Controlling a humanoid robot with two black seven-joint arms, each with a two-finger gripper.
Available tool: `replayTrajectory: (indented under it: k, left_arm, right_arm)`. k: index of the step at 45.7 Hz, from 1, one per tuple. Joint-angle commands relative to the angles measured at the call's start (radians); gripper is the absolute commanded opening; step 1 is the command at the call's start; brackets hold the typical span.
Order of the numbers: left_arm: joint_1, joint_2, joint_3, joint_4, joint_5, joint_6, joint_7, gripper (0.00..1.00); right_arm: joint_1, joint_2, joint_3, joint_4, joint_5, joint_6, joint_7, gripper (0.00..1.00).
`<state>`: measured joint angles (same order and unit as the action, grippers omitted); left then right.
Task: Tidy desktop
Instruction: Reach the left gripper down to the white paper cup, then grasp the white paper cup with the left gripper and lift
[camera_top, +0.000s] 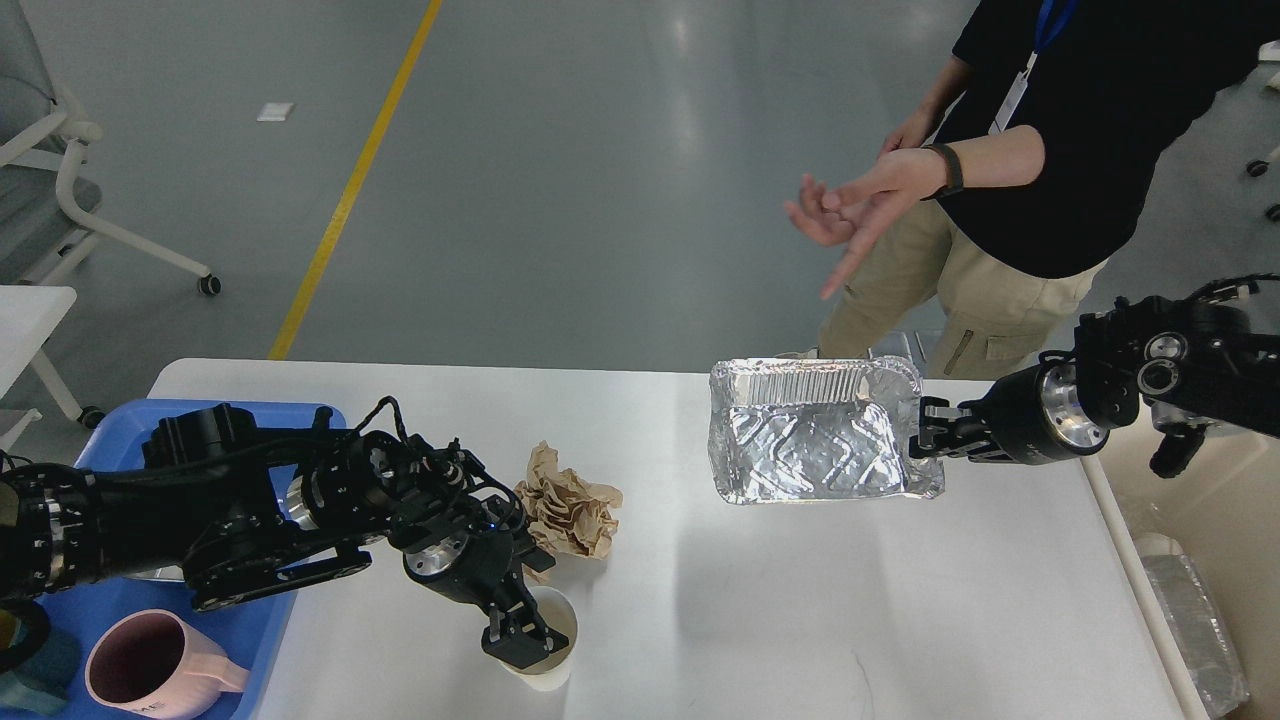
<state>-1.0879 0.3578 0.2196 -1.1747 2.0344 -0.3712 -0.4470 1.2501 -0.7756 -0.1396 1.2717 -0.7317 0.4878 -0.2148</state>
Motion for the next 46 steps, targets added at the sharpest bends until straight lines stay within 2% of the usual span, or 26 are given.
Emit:
replayTrajectory:
  k: [1, 2, 5, 15, 28, 33, 46]
  left_arm:
    - [-0.018, -0.019, 0.027, 0.003, 0.004, 0.001, -0.006, 0.49]
    - [-0.02, -0.017, 0.03, 0.003, 0.006, 0.001, -0.009, 0.44]
    - [-0.026, -0.013, 0.033, 0.003, 0.02, -0.003, -0.019, 0.21]
    - [-0.038, 0.021, 0.032, 0.003, 0.029, -0.028, -0.055, 0.06]
    - [-0.043, 0.089, -0.003, -0.005, 0.026, -0.026, -0.082, 0.01]
    - [-0.043, 0.131, -0.081, -0.016, 0.018, -0.026, -0.098, 0.01]
    - [-0.055, 0.201, -0.284, -0.02, -0.095, -0.034, -0.104, 0.02]
  right_arm:
    - [-0.001, -0.004, 0.0, 0.0, 0.0, 0.0, 0.0, 0.0]
    - [-0.001, -0.002, 0.002, 0.0, 0.0, 0.0, 0.0, 0.0]
    - [-0.003, -0.002, 0.002, 0.0, 0.0, 0.0, 0.0, 0.0]
    - [-0.006, 0.003, 0.002, -0.002, -0.002, -0.002, 0.0, 0.0]
    - [-0.015, -0.001, -0.002, -0.002, -0.002, -0.002, 0.0, 0.0]
    - [-0.023, -0.001, -0.002, -0.003, -0.003, -0.002, 0.0, 0.0]
    - [-0.028, 0.001, 0.0, 0.008, 0.0, 0.005, 0.0, 0.0]
